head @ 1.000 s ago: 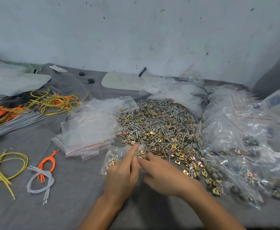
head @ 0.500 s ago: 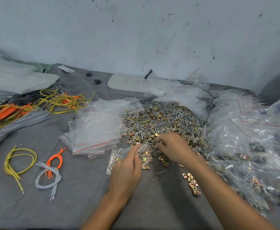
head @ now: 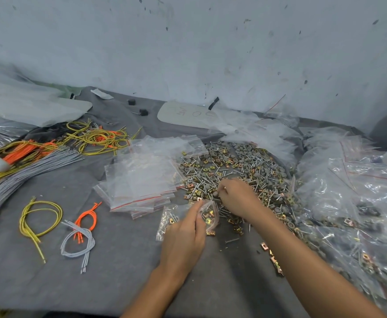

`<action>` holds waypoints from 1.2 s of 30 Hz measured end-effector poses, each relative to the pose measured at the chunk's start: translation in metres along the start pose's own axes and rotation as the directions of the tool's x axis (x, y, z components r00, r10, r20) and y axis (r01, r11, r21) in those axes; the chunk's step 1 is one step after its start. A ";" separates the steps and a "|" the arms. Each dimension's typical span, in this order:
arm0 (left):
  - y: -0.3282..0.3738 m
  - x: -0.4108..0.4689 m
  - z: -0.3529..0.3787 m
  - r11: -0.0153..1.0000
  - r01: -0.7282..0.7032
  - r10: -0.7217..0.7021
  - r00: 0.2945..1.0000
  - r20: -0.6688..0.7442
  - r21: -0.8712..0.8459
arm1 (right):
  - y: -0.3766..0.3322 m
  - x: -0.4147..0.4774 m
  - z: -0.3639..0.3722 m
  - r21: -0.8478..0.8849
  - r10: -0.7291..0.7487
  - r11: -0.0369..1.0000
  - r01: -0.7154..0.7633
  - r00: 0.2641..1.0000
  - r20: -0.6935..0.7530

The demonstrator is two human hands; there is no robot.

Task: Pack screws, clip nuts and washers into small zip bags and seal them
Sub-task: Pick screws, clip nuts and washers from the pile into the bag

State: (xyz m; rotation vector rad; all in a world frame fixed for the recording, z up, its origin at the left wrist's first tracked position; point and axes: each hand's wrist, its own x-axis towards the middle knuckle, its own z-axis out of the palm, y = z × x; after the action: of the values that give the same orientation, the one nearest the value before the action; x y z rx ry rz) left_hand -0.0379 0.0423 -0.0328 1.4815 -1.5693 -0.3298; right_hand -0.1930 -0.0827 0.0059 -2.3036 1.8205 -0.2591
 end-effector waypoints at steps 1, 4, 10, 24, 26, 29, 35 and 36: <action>0.000 0.000 0.000 1.000 -0.006 0.006 1.000 0.006 0.000 | -0.002 0.003 0.002 -0.026 0.015 1.000 -0.016 1.000 -0.007; -0.001 0.000 0.001 1.000 -0.015 0.015 1.000 0.011 0.015 | -0.006 0.008 0.008 -0.066 0.051 0.996 -0.053 0.998 -0.036; -0.001 0.000 0.001 1.000 -0.020 0.020 1.000 -0.007 0.013 | -0.009 0.007 0.011 -0.022 0.041 0.999 -0.042 0.998 -0.040; -0.003 0.000 0.003 0.999 0.038 -0.038 0.999 0.000 -0.021 | -0.006 -0.077 -0.016 0.701 0.044 0.711 0.055 0.992 -0.122; -0.004 -0.001 0.003 0.999 0.037 -0.037 0.999 0.004 -0.012 | -0.012 -0.089 -0.014 0.755 0.024 0.650 0.085 0.991 -0.133; -0.004 -0.001 0.003 0.999 0.037 -0.037 0.999 0.006 -0.021 | -0.021 -0.100 -0.011 0.752 -0.020 0.647 0.126 0.989 -0.149; -0.002 -0.001 0.002 1.000 0.010 -0.010 1.000 -0.011 -0.015 | -0.029 -0.108 -0.002 0.479 -0.152 0.848 0.227 0.970 -0.192; -0.002 -0.001 0.002 1.000 0.005 -0.005 1.000 -0.013 -0.012 | -0.029 -0.108 0.000 0.478 -0.156 0.849 0.226 0.971 -0.182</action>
State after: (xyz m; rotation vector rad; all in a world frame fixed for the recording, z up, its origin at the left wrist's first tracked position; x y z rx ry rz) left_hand -0.0381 0.0422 -0.0359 1.4765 -1.5508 -0.3311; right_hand -0.1901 0.0289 0.0117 -2.1231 1.3569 -0.8317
